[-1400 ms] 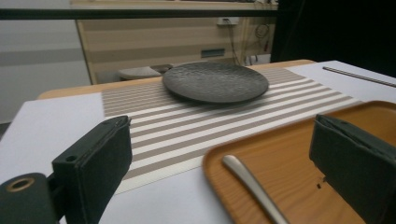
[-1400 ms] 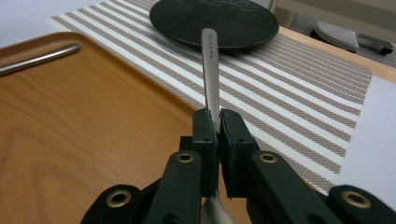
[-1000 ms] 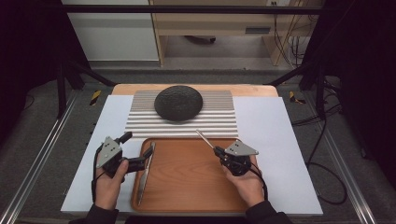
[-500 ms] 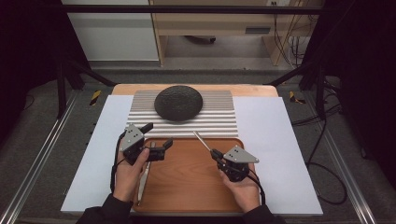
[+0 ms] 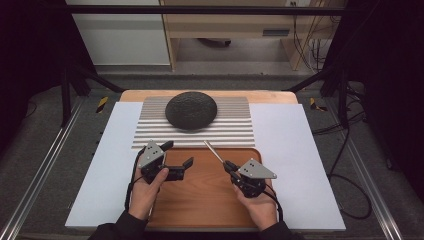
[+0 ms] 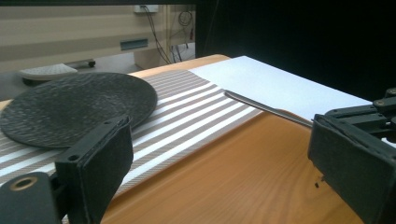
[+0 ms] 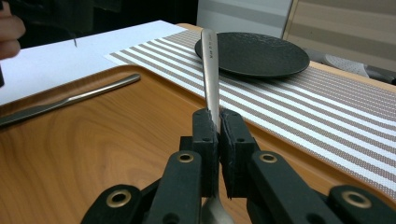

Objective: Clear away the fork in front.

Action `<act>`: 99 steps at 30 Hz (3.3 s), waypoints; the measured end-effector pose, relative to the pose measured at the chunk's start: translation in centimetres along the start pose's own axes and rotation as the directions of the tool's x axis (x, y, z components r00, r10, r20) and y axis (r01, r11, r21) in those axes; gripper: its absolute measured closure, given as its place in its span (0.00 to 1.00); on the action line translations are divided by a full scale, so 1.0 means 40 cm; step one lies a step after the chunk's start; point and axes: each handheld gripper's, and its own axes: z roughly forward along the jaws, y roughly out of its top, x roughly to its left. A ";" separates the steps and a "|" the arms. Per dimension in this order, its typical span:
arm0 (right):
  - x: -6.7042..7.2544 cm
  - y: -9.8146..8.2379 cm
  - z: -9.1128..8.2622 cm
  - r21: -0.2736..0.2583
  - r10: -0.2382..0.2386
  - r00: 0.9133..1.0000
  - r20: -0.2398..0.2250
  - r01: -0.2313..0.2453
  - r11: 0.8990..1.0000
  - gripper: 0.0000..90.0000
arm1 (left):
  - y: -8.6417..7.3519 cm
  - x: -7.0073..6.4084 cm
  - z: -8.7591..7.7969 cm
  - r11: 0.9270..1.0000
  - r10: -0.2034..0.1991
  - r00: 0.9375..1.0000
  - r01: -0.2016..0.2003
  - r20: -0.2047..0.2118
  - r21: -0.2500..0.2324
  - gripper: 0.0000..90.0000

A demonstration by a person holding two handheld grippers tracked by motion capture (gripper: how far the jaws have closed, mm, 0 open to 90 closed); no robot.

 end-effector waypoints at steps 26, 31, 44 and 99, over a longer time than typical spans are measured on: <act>0.020 0.059 -0.020 -0.090 -0.038 0.999 -0.008 0.037 0.995 0.95 | 0.046 -0.051 0.096 0.996 -0.087 0.985 0.086 0.147 0.013 0.34; 0.029 0.067 -0.017 -0.099 -0.042 0.999 -0.018 0.040 0.994 0.95 | 0.051 -0.044 0.103 0.991 -0.132 0.975 0.132 0.178 0.012 0.44; 0.054 0.091 -0.013 -0.119 -0.059 0.998 -0.039 0.054 0.991 0.95 | 0.076 -0.037 0.095 0.979 -0.193 0.958 0.201 0.211 -0.019 0.57; -0.033 -0.006 -0.009 0.011 0.068 0.995 0.067 -0.069 0.998 0.10 | 0.098 0.058 -0.161 0.995 -0.056 0.998 0.058 0.032 -0.075 0.97</act>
